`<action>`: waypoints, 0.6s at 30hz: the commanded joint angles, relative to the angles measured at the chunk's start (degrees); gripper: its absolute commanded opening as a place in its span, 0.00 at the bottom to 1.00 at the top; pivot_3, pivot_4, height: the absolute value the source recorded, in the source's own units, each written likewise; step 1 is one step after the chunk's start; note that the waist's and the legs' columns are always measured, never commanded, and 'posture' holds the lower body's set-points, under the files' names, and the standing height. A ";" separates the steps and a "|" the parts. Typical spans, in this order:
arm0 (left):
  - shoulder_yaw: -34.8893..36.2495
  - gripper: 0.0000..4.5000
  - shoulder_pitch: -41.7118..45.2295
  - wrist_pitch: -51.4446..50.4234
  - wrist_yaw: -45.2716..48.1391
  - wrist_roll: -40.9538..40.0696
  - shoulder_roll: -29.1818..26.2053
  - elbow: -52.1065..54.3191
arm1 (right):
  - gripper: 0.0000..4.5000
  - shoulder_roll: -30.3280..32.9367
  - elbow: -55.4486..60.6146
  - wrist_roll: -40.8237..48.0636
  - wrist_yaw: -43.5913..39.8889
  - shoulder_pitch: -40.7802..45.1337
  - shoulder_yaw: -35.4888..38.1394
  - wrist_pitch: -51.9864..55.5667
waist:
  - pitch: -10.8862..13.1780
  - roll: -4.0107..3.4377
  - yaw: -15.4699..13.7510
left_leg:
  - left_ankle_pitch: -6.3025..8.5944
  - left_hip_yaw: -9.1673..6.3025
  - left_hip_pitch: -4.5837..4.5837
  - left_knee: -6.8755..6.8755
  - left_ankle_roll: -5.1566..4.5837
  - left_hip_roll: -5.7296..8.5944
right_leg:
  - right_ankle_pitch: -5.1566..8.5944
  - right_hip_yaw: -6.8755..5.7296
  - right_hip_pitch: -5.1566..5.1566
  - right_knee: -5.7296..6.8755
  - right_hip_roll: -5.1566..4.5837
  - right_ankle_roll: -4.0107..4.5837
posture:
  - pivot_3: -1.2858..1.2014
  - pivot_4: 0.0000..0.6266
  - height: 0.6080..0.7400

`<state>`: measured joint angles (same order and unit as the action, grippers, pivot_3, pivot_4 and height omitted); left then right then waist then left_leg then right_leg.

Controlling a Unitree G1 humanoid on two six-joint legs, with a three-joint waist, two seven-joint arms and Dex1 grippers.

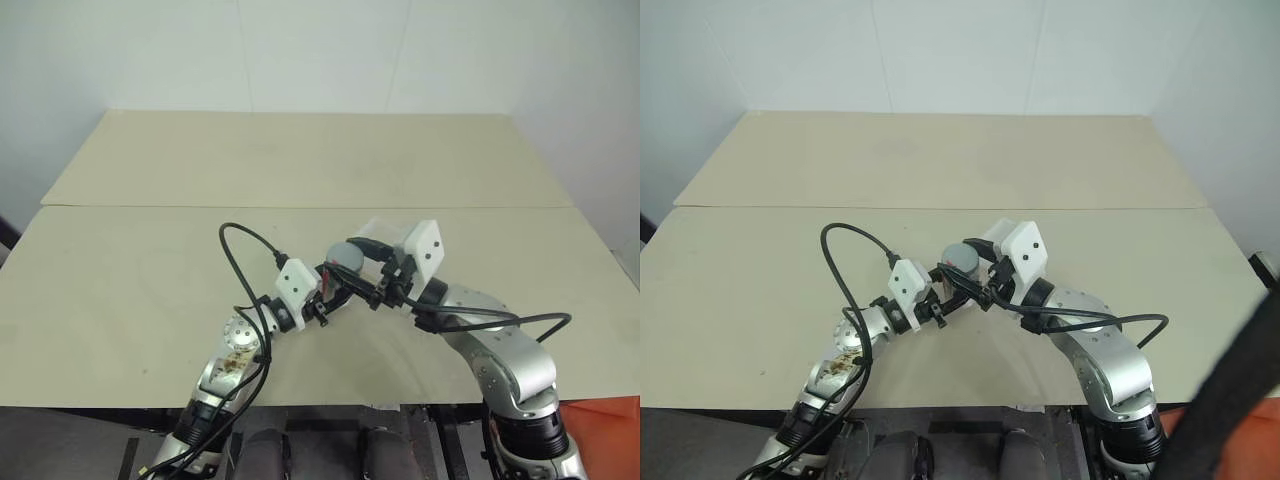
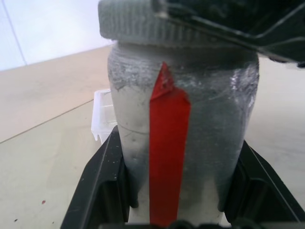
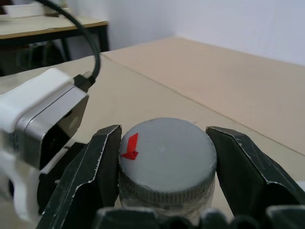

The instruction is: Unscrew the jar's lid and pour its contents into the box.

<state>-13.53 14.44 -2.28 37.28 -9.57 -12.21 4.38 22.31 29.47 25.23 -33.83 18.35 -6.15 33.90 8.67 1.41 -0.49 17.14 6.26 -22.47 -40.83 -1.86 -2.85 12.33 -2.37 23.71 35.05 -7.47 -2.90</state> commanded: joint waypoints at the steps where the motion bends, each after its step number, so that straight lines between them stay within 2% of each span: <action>1: 0.30 0.45 0.53 1.01 4.07 -2.97 -1.38 3.27 | 0.62 3.03 -1.01 2.97 -8.94 3.70 -0.92 -2.53 | 0.00 0.00 0.02 | 0.00 -0.01 0.00 0.00 0.00 0.00 | 0.00 0.00 0.00 0.00 0.00 0.00 | 0.52 0.24 1.00; 6: 0.98 0.45 1.71 2.49 10.26 -5.87 -3.89 1.88 | 0.62 6.20 -7.44 6.55 -21.64 8.52 -0.98 -4.47 | 0.00 0.00 -0.02 | 0.01 0.00 0.00 0.01 -0.01 -0.01 | 0.00 0.00 0.01 -0.01 0.00 0.01 | 0.52 0.24 1.00; 10: 1.27 0.45 1.98 1.62 12.91 -7.88 -4.48 2.46 | 0.62 9.22 -15.16 5.99 -33.90 13.30 -2.78 -8.12 | 0.00 0.00 -0.03 | 0.01 0.02 -0.01 0.00 -0.03 0.00 | 0.00 0.00 0.00 -0.03 0.00 0.00 | 0.52 0.24 1.00; 18: 0.66 0.45 0.98 1.46 12.89 -7.14 -3.28 3.29 | 0.62 7.49 -32.76 3.77 -51.47 22.77 -6.06 -16.84 | 0.00 0.00 0.01 | -0.04 0.06 0.01 0.00 0.07 -0.01 | 0.00 0.00 0.00 0.00 0.00 0.00 | 0.52 0.24 1.00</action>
<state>-12.83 14.89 -1.44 50.93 -15.98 -16.14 5.14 30.64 -1.97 29.15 -80.27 39.81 -10.28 19.43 8.68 1.40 -0.48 17.09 6.32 -22.47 -40.82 -1.78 -2.86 12.33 -2.37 23.72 35.05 -7.47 -2.90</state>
